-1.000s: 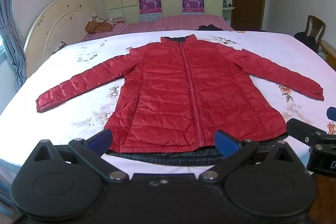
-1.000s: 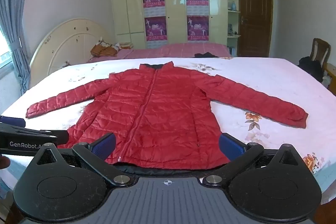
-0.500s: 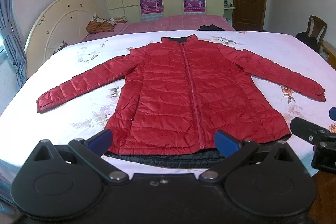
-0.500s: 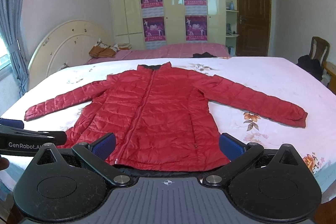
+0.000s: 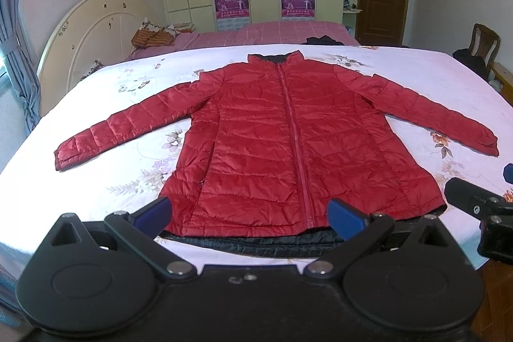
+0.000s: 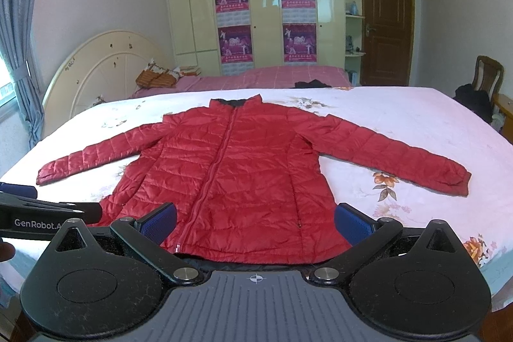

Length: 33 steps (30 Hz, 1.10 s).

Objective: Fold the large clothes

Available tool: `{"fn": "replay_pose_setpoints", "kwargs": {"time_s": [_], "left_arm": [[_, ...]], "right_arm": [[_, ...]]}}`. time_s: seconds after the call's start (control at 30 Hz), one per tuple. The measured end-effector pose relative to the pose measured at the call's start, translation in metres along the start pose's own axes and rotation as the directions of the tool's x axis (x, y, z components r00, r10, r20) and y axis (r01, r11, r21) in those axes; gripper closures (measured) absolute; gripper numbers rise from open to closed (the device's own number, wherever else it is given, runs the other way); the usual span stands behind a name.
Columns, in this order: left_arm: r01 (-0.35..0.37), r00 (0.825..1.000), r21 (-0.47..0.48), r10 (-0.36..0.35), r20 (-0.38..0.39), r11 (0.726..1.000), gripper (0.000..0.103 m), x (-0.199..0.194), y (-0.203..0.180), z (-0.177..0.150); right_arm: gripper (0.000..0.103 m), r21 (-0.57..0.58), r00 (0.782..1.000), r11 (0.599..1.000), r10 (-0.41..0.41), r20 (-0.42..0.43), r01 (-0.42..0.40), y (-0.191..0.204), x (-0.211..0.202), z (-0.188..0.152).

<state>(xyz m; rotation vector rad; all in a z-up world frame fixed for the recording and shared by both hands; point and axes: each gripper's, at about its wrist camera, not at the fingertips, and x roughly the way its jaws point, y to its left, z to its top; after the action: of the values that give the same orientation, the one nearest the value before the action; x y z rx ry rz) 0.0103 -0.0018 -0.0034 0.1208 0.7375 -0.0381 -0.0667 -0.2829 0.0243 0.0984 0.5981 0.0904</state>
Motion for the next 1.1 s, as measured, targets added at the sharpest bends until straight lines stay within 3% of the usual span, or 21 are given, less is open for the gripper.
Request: {"fn": "replay_pose_setpoints", "kwargs": {"time_s": [0.5,0.9,1.1], "left_arm": [[-0.005,1.000,-0.005,0.004,-0.011,1.000,0.000,0.006,0.003,0.001],[0.006,0.998,-0.028,-0.008,-0.068,1.000,0.000,0.021,0.006,0.008],[0.018,0.999,-0.043,-0.020,-0.049,0.999,0.000,0.033,0.009,0.015]], "right_arm": [[0.000,-0.001,1.000,1.000,0.003,-0.004,-0.003,0.003,0.006,0.001],[0.000,0.023,1.000,0.999,-0.022,-0.008,0.022,-0.003,0.021,0.006],[0.000,0.027,0.999,0.999,-0.047,-0.010,0.048,-0.008,0.032,0.011]]}}
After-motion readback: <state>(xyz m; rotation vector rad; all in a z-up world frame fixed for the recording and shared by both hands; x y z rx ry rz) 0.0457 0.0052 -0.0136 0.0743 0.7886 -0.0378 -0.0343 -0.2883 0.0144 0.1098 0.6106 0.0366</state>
